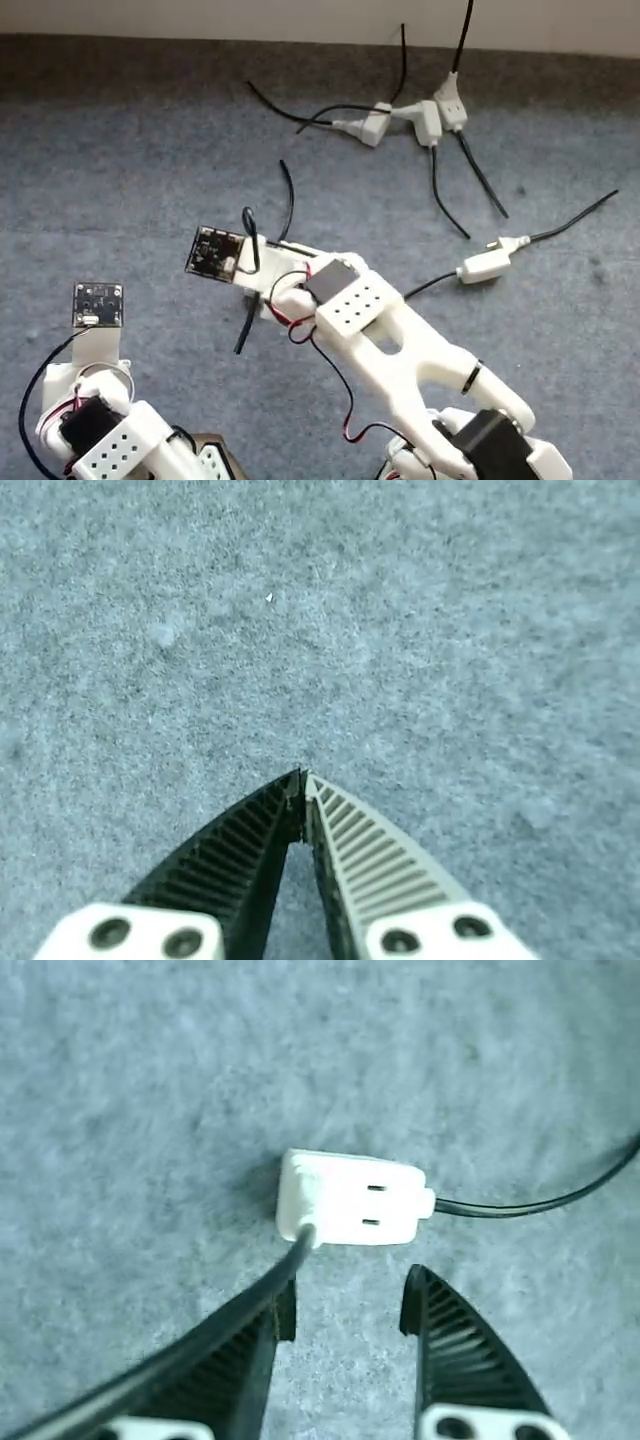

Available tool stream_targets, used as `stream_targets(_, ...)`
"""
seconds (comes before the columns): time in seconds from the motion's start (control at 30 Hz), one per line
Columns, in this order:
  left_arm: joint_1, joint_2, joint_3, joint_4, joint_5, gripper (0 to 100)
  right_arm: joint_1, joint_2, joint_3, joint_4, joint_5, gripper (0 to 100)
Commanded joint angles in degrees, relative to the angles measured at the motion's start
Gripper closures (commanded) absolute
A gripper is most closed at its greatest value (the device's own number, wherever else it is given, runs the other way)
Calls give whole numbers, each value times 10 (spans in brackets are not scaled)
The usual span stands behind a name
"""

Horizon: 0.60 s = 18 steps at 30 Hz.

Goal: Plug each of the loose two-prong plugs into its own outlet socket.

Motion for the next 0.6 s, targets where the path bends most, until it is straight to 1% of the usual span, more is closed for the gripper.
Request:
stream_targets(0.0, 9, 4, 9, 4, 3, 993, 27, -30, 22, -66, -55, 815)
stream_targets(0.1, 9, 4, 9, 4, 3, 993, 48, -9, 47, -162, -91, 814)
stream_targets(0.13, 9, 4, 9, 4, 3, 993, 57, 3, 51, -189, -117, 814)
stream_targets(0.2, 9, 4, 9, 4, 3, 993, 80, 32, 44, -225, -195, 813)
stream_targets(0.27, 9, 4, 9, 4, 3, 993, 97, 65, 10, -225, -268, 813)
stream_targets(0.37, 9, 4, 9, 4, 4, 993, 101, 116, -62, -198, -391, 813)
stream_targets(0.43, 9, 4, 9, 4, 4, 993, 100, 151, -121, -157, -476, 813)
stream_targets(0.57, 9, 4, 9, 4, 4, 993, 99, 235, -280, -4, -618, 813)
